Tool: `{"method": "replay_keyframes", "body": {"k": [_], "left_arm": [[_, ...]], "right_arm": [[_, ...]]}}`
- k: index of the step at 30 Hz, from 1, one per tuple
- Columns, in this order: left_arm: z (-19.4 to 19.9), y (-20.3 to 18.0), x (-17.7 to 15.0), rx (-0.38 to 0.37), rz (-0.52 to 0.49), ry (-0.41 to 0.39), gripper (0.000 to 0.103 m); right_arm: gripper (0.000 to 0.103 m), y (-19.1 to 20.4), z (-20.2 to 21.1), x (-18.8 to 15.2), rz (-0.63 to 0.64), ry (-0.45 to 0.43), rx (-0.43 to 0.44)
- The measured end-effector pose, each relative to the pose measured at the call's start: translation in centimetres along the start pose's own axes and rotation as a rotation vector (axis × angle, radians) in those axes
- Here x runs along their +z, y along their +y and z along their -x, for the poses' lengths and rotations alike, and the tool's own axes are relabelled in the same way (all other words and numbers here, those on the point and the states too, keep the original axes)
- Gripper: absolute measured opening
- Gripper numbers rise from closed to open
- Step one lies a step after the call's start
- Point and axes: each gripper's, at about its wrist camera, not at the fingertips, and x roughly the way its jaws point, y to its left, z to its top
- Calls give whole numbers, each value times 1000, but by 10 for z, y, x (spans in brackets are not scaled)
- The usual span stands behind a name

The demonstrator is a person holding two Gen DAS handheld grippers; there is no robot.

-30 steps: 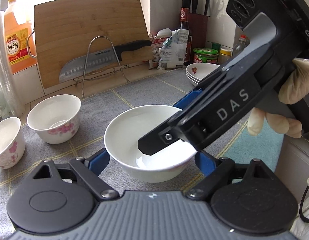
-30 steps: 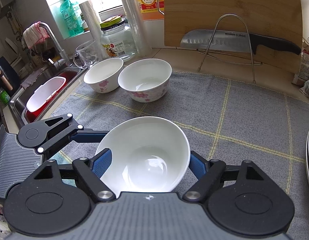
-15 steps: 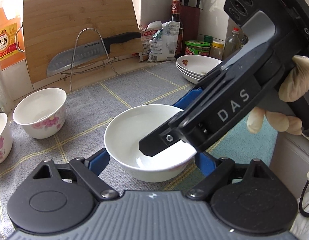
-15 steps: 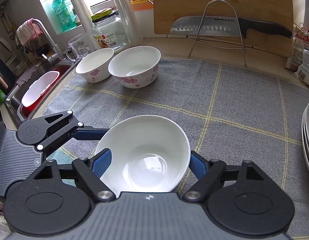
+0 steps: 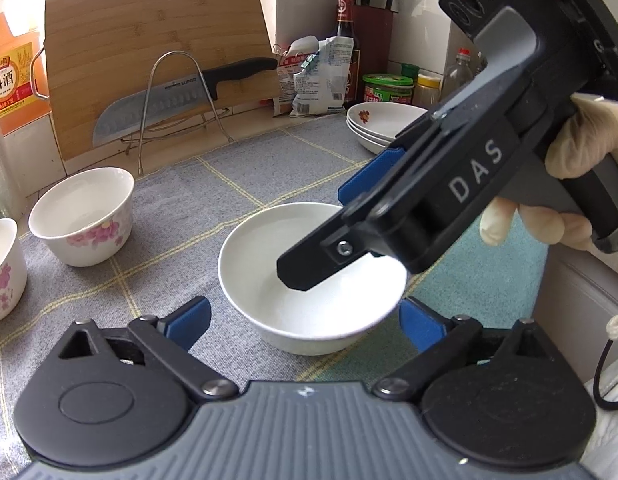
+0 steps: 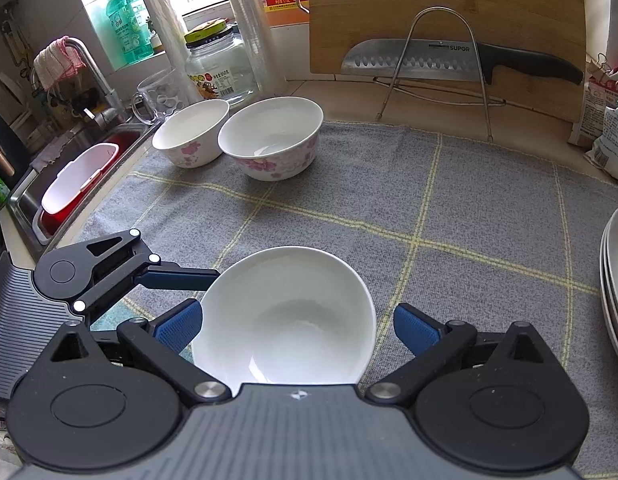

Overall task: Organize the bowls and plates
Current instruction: 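Lift the bowl with the right gripper and carry it toward the plate stack, then lower the bowl onto the mat and open the right gripper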

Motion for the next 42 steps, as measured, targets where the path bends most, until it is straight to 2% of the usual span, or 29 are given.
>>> {"method": "replay_keyframes", "body": {"k": [7,17,23,34,42], "left_arm": [[22,14,-4,56,50,-16,100],[32,46,-11,234,153,6,100],[34,62,-9,304,169,0,100],[24,86,-1,350,183,-22,100],[6,100,2,366,188,-29,100]], "right_arm": [[103,9,-1,7,43,1,-17],[103,23,-7,25,92,-2,-20],[103,31,-11,38,128,-9,-17],[103,47,-28,68,198,-20,-10],[103,45,-43,85,179,-20,-5]]}}
